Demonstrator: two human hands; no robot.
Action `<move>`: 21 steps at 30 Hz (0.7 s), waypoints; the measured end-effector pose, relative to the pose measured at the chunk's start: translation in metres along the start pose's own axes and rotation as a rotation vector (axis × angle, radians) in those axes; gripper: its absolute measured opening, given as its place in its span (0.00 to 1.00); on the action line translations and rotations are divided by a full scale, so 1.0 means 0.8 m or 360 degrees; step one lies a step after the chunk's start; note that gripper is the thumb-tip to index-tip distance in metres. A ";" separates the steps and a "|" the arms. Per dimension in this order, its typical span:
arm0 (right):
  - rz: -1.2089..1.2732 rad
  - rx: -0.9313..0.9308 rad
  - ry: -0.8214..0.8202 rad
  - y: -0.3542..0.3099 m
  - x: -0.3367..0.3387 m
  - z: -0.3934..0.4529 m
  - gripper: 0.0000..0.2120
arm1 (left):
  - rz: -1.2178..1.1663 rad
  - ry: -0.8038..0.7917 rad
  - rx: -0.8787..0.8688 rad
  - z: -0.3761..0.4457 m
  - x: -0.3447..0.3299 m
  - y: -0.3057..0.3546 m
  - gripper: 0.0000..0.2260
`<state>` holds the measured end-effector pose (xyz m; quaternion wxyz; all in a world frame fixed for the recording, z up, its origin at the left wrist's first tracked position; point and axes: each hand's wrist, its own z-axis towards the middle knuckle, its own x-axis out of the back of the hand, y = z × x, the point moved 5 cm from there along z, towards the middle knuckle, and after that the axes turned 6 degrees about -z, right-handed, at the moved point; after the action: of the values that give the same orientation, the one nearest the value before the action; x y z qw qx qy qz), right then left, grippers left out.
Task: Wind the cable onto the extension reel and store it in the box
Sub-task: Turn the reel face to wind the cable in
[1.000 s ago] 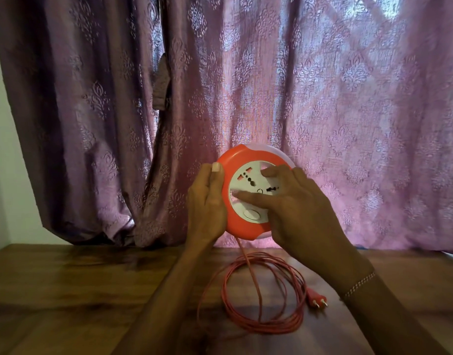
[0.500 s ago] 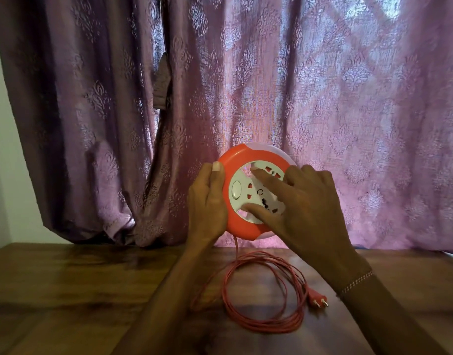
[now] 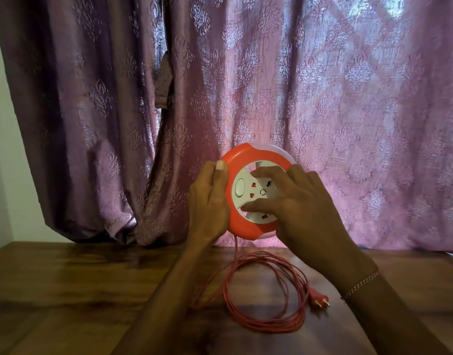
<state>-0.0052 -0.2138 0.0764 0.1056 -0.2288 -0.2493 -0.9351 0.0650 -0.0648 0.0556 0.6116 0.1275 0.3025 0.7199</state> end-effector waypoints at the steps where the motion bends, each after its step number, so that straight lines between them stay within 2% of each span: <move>1: -0.0020 -0.0021 0.0001 0.000 0.000 0.000 0.24 | 0.0004 0.0006 0.0001 0.000 0.000 0.000 0.27; 5: -0.0082 -0.0123 -0.0020 0.002 -0.001 -0.001 0.25 | -0.0004 0.0011 -0.0008 0.000 0.002 0.001 0.27; 18: 0.0126 -0.0680 0.0125 0.013 -0.012 -0.008 0.30 | 0.0050 0.0031 -0.0043 0.001 -0.001 -0.007 0.25; 21: 0.0173 -0.0649 0.0134 0.015 -0.015 -0.007 0.30 | 0.0016 0.0033 -0.0004 0.000 -0.002 -0.008 0.24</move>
<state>0.0066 -0.2257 0.0717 0.1177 -0.2194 -0.0374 -0.9678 0.0706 -0.0657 0.0525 0.6050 0.1207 0.3072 0.7246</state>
